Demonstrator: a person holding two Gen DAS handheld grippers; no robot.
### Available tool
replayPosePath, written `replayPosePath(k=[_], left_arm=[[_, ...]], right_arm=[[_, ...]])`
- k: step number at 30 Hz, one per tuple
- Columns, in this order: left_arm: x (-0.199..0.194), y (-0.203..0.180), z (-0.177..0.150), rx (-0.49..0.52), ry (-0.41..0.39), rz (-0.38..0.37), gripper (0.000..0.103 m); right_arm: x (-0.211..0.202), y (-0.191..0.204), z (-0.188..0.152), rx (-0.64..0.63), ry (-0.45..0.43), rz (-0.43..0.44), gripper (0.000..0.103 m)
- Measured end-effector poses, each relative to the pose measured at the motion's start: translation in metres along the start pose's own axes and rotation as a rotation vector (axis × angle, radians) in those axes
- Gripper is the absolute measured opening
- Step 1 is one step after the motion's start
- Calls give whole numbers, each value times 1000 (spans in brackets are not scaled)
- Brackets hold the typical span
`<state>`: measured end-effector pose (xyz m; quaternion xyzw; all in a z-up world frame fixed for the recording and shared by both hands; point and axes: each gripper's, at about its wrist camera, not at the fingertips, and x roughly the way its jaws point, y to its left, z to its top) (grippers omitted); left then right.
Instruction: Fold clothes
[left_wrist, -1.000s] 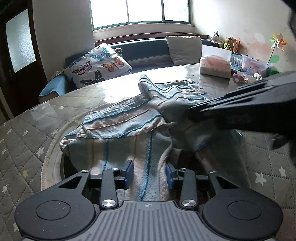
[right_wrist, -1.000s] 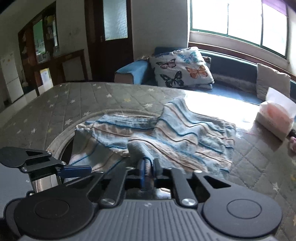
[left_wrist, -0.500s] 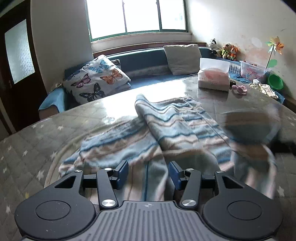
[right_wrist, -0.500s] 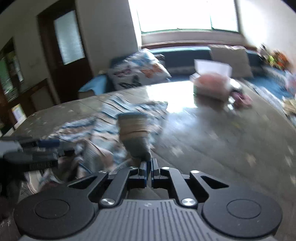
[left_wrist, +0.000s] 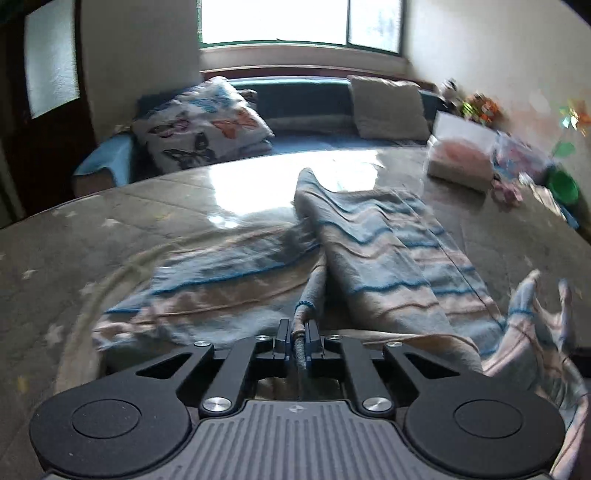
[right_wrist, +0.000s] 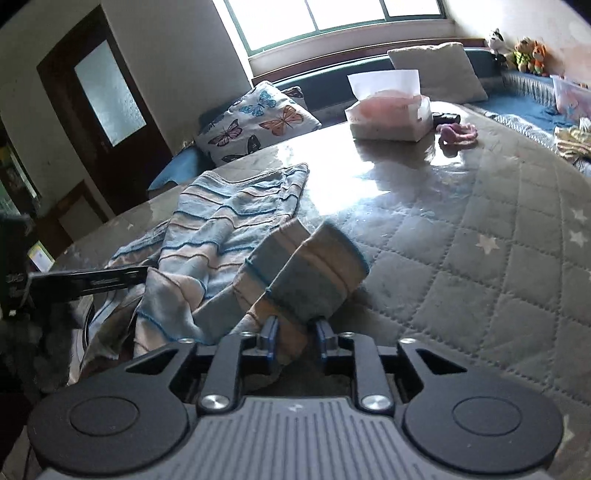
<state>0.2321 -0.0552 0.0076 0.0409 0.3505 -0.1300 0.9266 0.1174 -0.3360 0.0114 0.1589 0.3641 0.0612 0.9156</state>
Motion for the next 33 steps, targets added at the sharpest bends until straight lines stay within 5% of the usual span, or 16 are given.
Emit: replayPosePath(k=[9, 17, 20, 21, 24, 33], left_arm=[[-76, 57, -12, -142, -125, 136, 6], [-136, 107, -55, -261, -146, 265, 6], [-150, 117, -74, -310, -131, 290, 6], [-155, 119, -80, -327, -126, 297, 5], [-169, 126, -95, -372, -116, 309, 5], [-215, 127, -122, -438, -99, 264, 5]], right_arm=[[1, -2, 1, 47, -18, 22, 46], [15, -2, 3, 47, -19, -43, 48], [20, 0, 4, 45, -27, -47, 38], [21, 0, 4, 49, -28, -46, 24], [17, 0, 3, 61, -27, -38, 8], [-44, -1, -6, 3, -81, -24, 6]])
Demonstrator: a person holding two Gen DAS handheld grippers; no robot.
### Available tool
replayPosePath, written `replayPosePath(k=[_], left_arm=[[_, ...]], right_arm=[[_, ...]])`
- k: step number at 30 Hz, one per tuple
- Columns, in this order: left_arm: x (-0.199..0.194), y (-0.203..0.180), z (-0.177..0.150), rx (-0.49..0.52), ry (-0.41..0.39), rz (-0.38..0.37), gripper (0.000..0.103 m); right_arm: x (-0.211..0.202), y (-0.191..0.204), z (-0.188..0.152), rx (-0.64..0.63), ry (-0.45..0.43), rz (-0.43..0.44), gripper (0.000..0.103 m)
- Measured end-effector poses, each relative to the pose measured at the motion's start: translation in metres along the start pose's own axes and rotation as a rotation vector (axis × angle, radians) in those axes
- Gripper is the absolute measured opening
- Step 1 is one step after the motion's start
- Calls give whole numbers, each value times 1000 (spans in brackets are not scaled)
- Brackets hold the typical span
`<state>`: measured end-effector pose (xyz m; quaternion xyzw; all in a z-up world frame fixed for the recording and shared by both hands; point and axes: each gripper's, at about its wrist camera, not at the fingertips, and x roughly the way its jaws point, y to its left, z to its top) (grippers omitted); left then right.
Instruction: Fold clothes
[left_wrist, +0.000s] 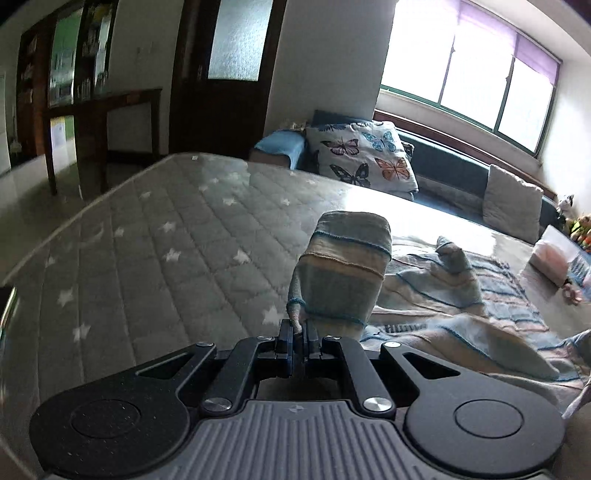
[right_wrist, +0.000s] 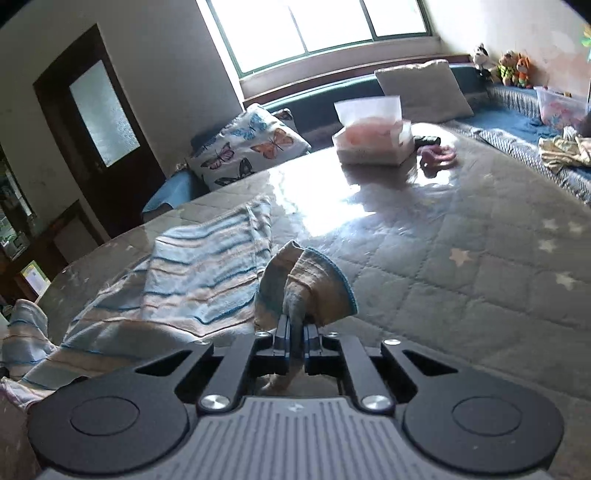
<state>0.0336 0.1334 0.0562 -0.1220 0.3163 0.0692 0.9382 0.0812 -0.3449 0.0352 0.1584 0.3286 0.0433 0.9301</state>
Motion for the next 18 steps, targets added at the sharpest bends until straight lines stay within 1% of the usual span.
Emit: replayPosePath(k=[1, 5, 8, 11, 12, 13, 14, 15, 16, 17, 18], left_arm=[[-4, 3, -1, -8, 8, -13, 5], [-21, 9, -17, 14, 55, -20, 6], [-23, 12, -32, 35, 102, 3, 7], [-23, 21, -46, 25, 146, 45, 9], [-24, 25, -48, 25, 154, 59, 10], [-24, 28, -50, 26, 161, 72, 10], [-26, 30, -49, 34, 157, 88, 10], [-28, 32, -48, 41, 153, 103, 17], [-31, 34, -47, 49, 149, 118, 21], [-34, 36, -42, 53, 130, 131, 31], [-37, 38, -37, 57, 111, 145, 38]], right_arm=[[-8, -1, -1, -8, -4, 0, 6], [-36, -7, -11, -37, 4, -13, 6], [-41, -12, -20, -63, 50, -30, 7], [-43, -18, -30, -79, 92, -61, 7], [-44, -21, -33, -81, 103, -76, 9], [-44, -23, -35, -82, 114, -88, 13], [-46, -25, -36, -86, 121, -98, 16], [-49, -27, -36, -94, 124, -107, 20], [-53, -29, -37, -101, 126, -116, 20], [-56, -30, -35, -110, 123, -127, 20], [-59, -30, -33, -121, 116, -139, 20]])
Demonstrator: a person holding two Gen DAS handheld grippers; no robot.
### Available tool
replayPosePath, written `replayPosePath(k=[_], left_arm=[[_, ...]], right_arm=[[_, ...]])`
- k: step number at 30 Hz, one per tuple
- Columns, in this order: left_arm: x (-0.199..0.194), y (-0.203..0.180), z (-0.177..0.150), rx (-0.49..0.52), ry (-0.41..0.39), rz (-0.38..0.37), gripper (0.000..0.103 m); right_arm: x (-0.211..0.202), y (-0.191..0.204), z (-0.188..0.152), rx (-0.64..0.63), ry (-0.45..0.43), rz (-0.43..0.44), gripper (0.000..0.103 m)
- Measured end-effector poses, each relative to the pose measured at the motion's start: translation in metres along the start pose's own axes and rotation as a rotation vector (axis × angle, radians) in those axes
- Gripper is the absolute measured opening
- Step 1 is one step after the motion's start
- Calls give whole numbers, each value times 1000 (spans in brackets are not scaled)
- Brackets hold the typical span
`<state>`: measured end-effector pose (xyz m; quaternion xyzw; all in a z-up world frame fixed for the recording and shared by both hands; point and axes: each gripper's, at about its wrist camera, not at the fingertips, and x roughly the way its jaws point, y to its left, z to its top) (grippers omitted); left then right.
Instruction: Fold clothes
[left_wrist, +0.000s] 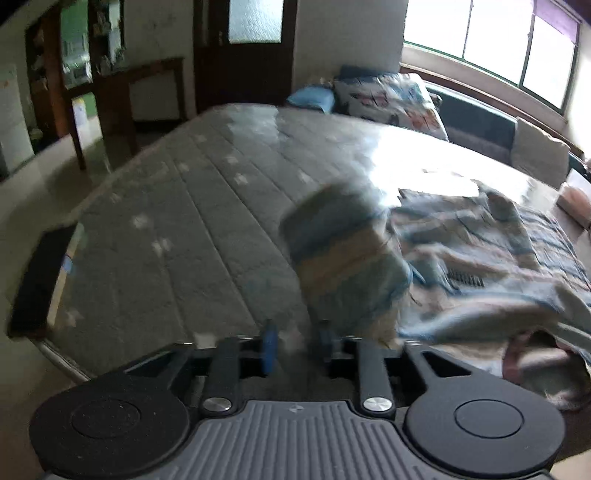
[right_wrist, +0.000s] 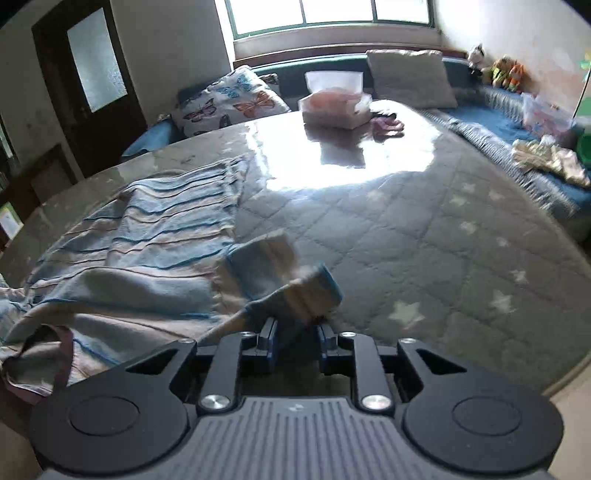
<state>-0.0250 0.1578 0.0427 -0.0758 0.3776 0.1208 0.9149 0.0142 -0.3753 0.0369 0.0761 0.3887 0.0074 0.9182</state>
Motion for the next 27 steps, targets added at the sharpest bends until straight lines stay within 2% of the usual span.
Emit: replayPosePath(k=[2, 4, 6, 12, 19, 27], left_arm=[[-7, 3, 8, 4, -38, 22, 42], [-6, 1, 20, 13, -66, 16, 42], [-5, -1, 32, 22, -94, 10, 42], [21, -40, 67, 91, -116, -86, 40], [92, -95, 106, 174, -62, -145, 33], [160, -131, 122, 247, 13, -136, 34]], right_arm=[[-4, 0, 7, -21, -13, -12, 22], [-6, 1, 15, -46, -24, -16, 29], [-4, 7, 24, -81, -28, -9, 31], [23, 36, 55, -177, -15, 64, 31], [72, 67, 91, -243, 29, 125, 32], [123, 90, 125, -302, 52, 145, 36]])
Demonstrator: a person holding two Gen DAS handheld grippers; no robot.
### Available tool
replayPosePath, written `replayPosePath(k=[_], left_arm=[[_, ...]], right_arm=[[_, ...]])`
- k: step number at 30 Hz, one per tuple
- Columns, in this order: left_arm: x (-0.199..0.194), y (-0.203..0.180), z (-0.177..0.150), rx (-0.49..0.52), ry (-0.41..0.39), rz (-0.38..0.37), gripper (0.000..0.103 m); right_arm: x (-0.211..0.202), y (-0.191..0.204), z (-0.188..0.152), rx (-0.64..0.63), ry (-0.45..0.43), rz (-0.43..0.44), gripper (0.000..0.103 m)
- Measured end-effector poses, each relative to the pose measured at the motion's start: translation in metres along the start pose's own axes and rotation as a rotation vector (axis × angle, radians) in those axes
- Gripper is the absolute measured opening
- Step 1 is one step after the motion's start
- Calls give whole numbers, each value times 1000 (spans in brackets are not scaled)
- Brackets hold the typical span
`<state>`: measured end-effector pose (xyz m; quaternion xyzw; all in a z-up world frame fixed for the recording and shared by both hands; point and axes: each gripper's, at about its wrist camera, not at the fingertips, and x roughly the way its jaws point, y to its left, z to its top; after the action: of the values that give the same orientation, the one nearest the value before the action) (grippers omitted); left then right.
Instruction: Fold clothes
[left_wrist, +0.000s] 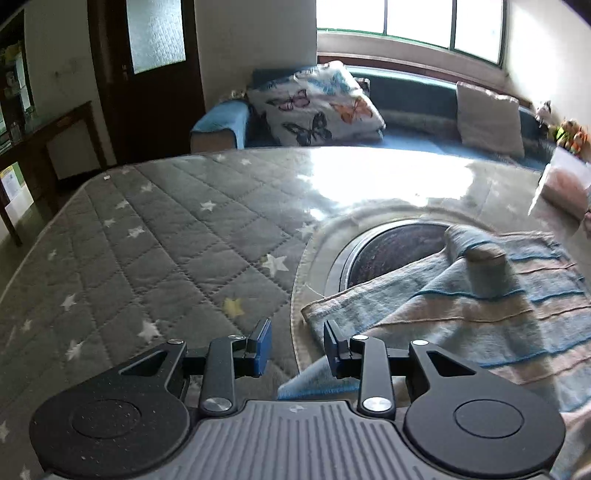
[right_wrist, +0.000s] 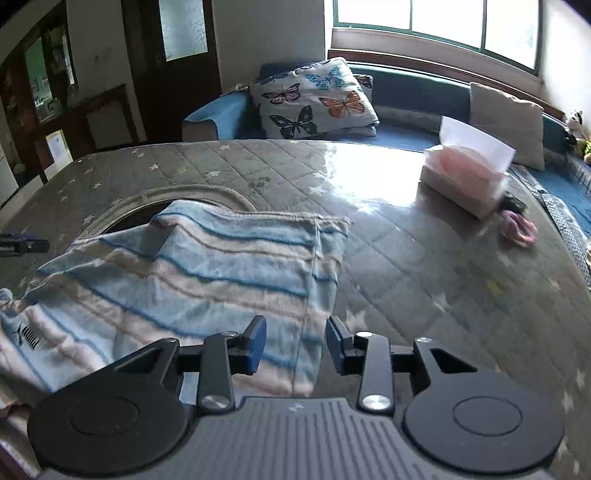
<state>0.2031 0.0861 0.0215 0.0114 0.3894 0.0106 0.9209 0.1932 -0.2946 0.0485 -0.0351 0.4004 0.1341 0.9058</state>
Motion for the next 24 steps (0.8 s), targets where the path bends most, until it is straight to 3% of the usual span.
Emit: replayPosePath(k=[8, 14, 18, 24], left_arm=[[24, -5, -1, 41, 31, -36, 33], [32, -6, 1, 55, 24, -38, 5], [29, -4, 7, 64, -16, -28, 2], [22, 0, 36, 103, -116, 55, 2]], right_arm=[[42, -11, 25, 0, 14, -11, 36], [66, -19, 36, 5, 27, -27, 36], [77, -25, 41, 17, 38, -27, 36], [87, -29, 55, 16, 23, -33, 36]])
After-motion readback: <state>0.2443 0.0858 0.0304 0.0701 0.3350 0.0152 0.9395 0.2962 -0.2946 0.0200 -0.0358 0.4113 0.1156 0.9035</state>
